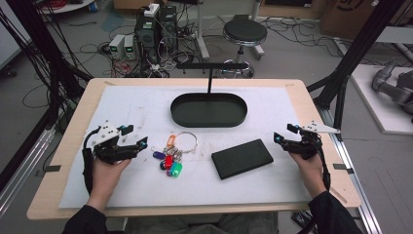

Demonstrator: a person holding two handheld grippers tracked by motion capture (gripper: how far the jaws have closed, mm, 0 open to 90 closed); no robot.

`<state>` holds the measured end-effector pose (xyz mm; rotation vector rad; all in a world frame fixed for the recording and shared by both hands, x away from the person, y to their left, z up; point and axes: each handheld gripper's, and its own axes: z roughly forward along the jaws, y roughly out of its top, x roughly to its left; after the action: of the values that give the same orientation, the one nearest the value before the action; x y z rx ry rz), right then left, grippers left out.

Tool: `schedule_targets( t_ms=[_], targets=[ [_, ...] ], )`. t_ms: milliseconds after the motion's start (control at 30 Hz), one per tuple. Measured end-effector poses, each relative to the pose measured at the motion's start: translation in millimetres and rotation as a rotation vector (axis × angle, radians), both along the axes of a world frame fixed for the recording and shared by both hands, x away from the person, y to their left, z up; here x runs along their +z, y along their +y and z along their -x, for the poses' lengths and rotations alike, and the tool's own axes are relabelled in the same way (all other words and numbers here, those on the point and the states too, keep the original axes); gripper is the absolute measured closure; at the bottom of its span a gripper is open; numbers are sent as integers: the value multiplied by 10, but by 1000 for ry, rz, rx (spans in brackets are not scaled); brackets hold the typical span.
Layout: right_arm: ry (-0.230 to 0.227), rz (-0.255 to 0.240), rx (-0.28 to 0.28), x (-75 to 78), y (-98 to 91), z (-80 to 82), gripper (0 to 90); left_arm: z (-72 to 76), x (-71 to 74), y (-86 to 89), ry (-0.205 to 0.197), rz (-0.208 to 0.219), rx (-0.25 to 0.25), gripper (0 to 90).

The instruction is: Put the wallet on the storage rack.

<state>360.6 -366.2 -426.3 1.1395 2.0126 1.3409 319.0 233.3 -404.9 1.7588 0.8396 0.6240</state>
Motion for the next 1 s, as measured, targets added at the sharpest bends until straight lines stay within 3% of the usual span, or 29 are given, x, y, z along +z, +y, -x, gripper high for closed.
schedule_targets(
  t_ms=[300, 333, 367, 433, 567, 667, 833, 1000],
  targets=[
    [-25, 16, 95, 25, -52, 90, 241, 22, -13, -16, -1, 13, -1, 284],
    [-26, 46, 134, 31, -32, 124, 250, 14, -19, -19, 2, 15, -3, 284],
    [-26, 46, 134, 31, -32, 124, 250, 6, -27, -25, 5, 18, -3, 284],
    [-36, 95, 181, 42, 9, 191, 259, -5, -42, -39, 9, 15, -8, 284],
    [-29, 119, 232, 34, 44, 244, 281, -8, -59, -87, 12, 15, -22, 284],
    [-1, 150, 283, -1, 72, 253, 331, -9, -54, -115, 11, 18, -26, 284],
    [26, 243, 372, -71, 130, 276, 386, 7, -54, -147, 11, 11, -38, 284],
    [9, 312, 441, -98, 197, 311, 411, 30, -60, -146, 14, 13, -36, 284]
  ],
)
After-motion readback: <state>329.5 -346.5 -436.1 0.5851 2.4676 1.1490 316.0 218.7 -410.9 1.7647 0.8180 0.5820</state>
